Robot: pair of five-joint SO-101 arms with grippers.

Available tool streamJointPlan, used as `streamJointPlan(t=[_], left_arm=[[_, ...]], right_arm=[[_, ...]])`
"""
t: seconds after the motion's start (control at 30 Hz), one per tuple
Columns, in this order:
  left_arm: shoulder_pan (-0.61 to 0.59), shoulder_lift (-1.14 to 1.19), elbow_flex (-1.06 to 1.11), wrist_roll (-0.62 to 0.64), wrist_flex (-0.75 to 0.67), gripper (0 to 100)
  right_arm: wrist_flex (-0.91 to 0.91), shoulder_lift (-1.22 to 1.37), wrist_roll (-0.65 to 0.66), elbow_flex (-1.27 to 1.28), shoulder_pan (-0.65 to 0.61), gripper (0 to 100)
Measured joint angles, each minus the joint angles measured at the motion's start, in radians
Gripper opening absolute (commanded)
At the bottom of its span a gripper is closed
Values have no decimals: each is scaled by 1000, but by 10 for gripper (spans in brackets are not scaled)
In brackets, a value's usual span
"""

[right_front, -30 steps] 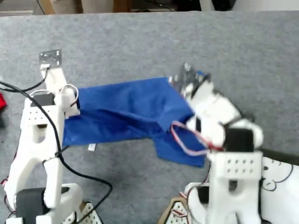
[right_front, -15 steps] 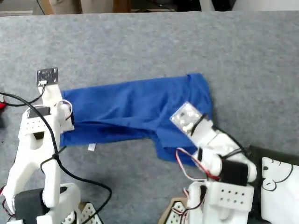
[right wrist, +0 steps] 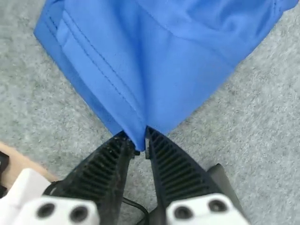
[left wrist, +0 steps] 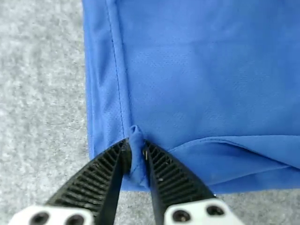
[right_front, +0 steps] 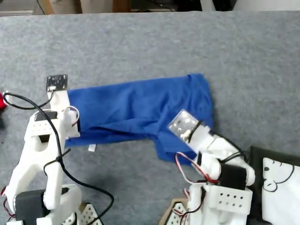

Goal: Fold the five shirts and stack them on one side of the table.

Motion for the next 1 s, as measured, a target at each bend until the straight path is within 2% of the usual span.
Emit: streamJointPlan(t=[0.27,0.53,0.77,1.0], left_arm=[[0,-6,3,0,0,22],[9,-9,-8,0,123,27],[-9,-9,-75,2,255,278],[-97,-9,-207,41,304,267]], right_arm=[[0,0,52,6,0,249],[0,0,83,-2,0,253],[0,0,83,-5,0,253],[0,0,83,-17,0,231]])
